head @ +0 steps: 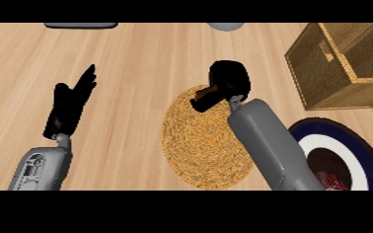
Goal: Pick the sweet potato from the placemat and place it in the basket
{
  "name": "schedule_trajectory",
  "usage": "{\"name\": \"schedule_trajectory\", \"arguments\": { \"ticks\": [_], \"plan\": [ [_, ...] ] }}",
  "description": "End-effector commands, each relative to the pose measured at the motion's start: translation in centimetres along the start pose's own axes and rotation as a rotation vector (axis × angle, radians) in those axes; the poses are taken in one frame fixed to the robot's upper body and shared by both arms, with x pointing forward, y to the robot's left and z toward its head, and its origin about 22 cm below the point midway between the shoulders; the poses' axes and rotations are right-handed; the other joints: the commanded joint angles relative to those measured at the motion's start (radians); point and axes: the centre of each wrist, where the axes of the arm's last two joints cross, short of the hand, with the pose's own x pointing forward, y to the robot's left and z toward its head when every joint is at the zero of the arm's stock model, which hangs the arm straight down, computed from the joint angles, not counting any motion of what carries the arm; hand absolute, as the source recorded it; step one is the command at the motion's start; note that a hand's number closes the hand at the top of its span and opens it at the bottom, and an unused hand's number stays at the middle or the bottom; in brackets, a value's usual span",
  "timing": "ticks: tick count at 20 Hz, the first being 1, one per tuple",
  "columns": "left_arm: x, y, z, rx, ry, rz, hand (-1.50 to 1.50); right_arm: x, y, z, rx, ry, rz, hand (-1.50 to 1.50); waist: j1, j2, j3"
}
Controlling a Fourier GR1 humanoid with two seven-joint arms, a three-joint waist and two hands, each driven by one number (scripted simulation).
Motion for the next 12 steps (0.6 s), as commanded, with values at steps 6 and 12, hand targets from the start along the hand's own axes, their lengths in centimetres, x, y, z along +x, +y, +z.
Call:
{"name": "schedule_trajectory", "arguments": {
  "ticks": [6,12],
  "plan": [
    [0.5,0.4,-0.5,0.027,0.012,0.016,0.0,2.9,-10.7,2.4,-0.266,-0.088,-0.494,1.5,-0.023,-0.012,0.0],
    [1.1,0.2,-0.3,0.014,0.013,-0.014,0.0,3.4,-17.6,5.5,-0.417,-0.06,-0.529,1.5,-0.02,-0.007,0.0]
  ]
}}
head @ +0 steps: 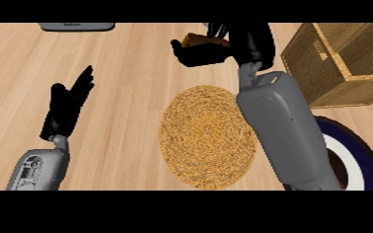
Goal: Pick the sweet potato from the placemat and place it in the basket
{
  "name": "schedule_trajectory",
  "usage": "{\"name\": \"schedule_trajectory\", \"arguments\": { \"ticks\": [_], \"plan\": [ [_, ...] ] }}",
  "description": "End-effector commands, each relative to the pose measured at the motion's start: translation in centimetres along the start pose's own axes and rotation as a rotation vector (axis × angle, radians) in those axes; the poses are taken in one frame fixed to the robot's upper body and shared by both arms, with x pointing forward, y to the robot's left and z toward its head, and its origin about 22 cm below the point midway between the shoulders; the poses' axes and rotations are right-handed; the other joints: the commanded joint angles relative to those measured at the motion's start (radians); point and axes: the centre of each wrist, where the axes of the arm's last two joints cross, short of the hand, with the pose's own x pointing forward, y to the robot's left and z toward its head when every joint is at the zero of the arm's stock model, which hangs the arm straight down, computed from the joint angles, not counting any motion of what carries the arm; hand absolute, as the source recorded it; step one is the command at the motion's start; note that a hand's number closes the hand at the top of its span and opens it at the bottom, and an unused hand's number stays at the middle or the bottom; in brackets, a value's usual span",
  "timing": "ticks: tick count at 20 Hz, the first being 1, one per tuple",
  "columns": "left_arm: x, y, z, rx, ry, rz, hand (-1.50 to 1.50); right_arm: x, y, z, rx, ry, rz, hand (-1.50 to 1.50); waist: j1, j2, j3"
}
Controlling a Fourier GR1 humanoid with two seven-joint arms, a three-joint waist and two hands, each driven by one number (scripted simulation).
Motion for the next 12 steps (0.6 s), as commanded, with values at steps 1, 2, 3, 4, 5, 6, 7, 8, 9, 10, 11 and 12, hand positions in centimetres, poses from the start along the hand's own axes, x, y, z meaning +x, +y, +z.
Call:
{"name": "schedule_trajectory", "arguments": {
  "ticks": [1,2,3,4,5,6,7,8,9,10,11,12],
  "plan": [
    [0.7,-0.5,-0.8,0.014,0.001,-0.014,0.0,2.7,-5.9,0.6,-0.098,-0.025,-0.023,1.5,-0.005,0.003,0.0],
    [0.8,0.8,-0.5,0.007,-0.013,-0.007,0.0,4.6,-6.1,0.3,-0.104,-0.004,-0.062,1.5,0.005,0.004,0.0],
    [0.3,0.9,0.3,-0.018,-0.012,-0.01,0.0,4.3,-7.7,0.1,-0.138,-0.009,-0.064,1.5,0.007,0.003,0.0],
    [-0.7,-1.6,0.8,0.001,0.001,0.0,0.0,5.2,-8.7,-0.3,-0.137,0.02,-0.049,1.5,0.009,0.004,0.0],
    [-0.2,-1.3,-0.5,-0.021,0.002,-0.004,0.0,5.8,-10.4,-0.6,-0.143,0.015,-0.07,1.5,0.004,0.006,-0.001],
    [0.2,-0.2,-0.6,0.0,-0.018,0.002,0.0,5.5,-10.2,-0.3,-0.154,0.015,-0.079,1.5,0.006,0.005,0.0],
    [0.3,-0.2,0.4,-0.014,-0.006,0.008,0.0,6.0,-11.4,-0.4,-0.176,0.039,-0.067,1.5,0.01,0.004,0.0],
    [0.0,-1.3,0.1,-0.005,-0.013,-0.006,0.0,5.5,-12.8,-1.0,-0.169,0.034,-0.054,1.5,0.008,0.005,0.0],
    [-0.8,-0.3,1.4,-0.009,-0.008,0.003,0.0,6.4,-12.8,-1.0,-0.191,0.051,-0.058,1.5,0.014,0.005,0.0],
    [1.7,-0.5,-0.2,-0.004,-0.015,0.008,0.0,6.9,-13.6,-0.8,-0.192,0.053,-0.041,1.5,0.008,0.005,0.0],
    [0.6,-1.7,0.3,-0.012,-0.008,0.006,0.0,5.2,-13.2,-2.7,-0.22,0.074,-0.062,1.5,0.014,0.008,0.0],
    [-0.2,-0.9,-0.1,-0.032,-0.017,0.003,0.0,6.0,-14.6,-3.2,-0.241,0.084,-0.042,1.5,0.015,0.009,-0.001]
  ]
}}
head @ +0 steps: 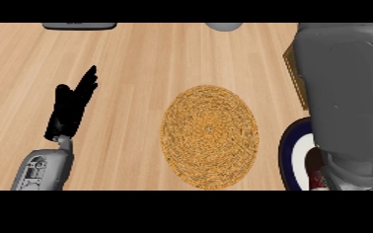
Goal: Pick the sweet potato from the placemat and place it in the basket
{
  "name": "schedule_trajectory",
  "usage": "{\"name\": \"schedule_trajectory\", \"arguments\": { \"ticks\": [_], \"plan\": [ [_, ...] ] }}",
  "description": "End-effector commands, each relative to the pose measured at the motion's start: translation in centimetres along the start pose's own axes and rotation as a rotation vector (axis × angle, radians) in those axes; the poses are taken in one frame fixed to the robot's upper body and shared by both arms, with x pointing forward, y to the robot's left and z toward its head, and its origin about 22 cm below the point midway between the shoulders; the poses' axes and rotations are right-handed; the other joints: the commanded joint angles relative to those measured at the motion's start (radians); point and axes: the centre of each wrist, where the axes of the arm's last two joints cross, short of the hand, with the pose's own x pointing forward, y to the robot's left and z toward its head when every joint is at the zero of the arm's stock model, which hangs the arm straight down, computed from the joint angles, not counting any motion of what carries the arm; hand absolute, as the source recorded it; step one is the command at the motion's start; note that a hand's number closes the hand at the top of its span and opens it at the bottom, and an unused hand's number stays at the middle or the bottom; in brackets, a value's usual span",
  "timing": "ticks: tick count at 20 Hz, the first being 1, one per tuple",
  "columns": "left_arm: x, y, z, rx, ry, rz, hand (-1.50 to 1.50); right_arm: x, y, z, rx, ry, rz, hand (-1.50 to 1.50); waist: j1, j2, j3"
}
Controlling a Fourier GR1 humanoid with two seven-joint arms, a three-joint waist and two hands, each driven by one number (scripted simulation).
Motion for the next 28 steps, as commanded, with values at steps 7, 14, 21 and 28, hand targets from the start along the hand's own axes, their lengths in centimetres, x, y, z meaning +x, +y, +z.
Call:
{"name": "schedule_trajectory", "arguments": {
  "ticks": [7,14,21,28],
  "plan": [
    [0.0,-0.1,0.1,0.006,-0.006,-0.02,0.0,-2.3,-4.7,-5.0,-0.111,0.163,0.424,1.5,0.004,0.005,-0.001],
    [-0.6,0.7,-0.2,0.006,-0.008,-0.01,0.0,-7.3,-8.9,-7.9,-0.05,0.278,0.554,1.5,0.006,0.005,0.0],
    [0.0,0.3,-0.2,0.011,-0.001,0.014,0.0,-13.9,-13.5,-7.9,-0.074,0.271,0.541,1.5,-0.003,0.002,0.0],
    [0.8,0.6,0.7,0.002,0.006,-0.006,0.0,-20.2,-11.7,-8.0,0.003,0.229,0.506,1.5,0.002,0.001,0.001]
  ]
}}
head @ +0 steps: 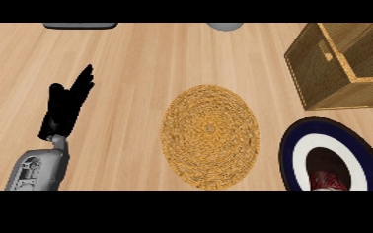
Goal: Pick the sweet potato from the placemat and place it in the basket
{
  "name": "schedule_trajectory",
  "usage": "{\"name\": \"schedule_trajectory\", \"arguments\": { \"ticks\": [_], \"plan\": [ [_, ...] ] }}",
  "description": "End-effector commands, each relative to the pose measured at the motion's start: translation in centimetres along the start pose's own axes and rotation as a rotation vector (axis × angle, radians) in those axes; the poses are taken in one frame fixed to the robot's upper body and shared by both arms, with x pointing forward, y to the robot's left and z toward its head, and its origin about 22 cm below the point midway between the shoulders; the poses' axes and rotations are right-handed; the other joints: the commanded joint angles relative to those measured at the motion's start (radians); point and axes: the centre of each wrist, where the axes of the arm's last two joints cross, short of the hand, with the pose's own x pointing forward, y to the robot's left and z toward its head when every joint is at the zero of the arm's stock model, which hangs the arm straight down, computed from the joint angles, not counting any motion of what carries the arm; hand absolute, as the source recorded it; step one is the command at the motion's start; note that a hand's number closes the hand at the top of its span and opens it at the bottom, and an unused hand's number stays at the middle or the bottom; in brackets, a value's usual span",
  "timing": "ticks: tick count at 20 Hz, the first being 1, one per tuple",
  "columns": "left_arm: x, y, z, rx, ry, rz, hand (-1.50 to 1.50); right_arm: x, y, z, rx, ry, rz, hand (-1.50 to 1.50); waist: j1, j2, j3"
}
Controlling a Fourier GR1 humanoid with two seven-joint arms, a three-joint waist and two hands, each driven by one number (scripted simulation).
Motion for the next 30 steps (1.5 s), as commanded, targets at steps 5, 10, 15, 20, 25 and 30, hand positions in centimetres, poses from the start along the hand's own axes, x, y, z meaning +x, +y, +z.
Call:
{"name": "schedule_trajectory", "arguments": {
  "ticks": [5,10,15,20,25,30],
  "plan": [
    [-1.4,0.0,-0.1,-0.003,-0.018,0.002,0.0,-4.5,5.3,-1.2,0.049,-0.017,0.019,1.5,0.008,0.003,0.0],
    [1.6,-1.9,-1.7,-0.007,-0.004,-0.007,0.0,-5.2,8.5,-1.6,0.134,0.027,-0.092,1.5,0.006,0.005,0.0],
    [0.6,-0.6,-1.9,0.004,-0.004,0.015,0.0,-7.6,9.7,-1.5,0.156,0.082,-0.256,-1.5,-0.002,0.003,0.0],
    [-1.1,-2.1,-0.5,-0.017,-0.018,-0.013,0.0,-9.1,8.7,-1.9,0.054,0.048,-0.344,-1.5,0.01,0.004,0.001],
    [0.7,-1.2,-0.9,-0.004,-0.022,0.0,0.0,-9.4,8.7,-1.7,-0.149,0.068,-0.465,-1.5,0.006,0.003,0.001],
    [-0.9,-1.9,0.1,-0.006,-0.006,0.005,0.0,-12.7,7.4,-1.3,-0.298,0.181,-0.531,-1.5,0.003,0.001,0.0]
  ]
}}
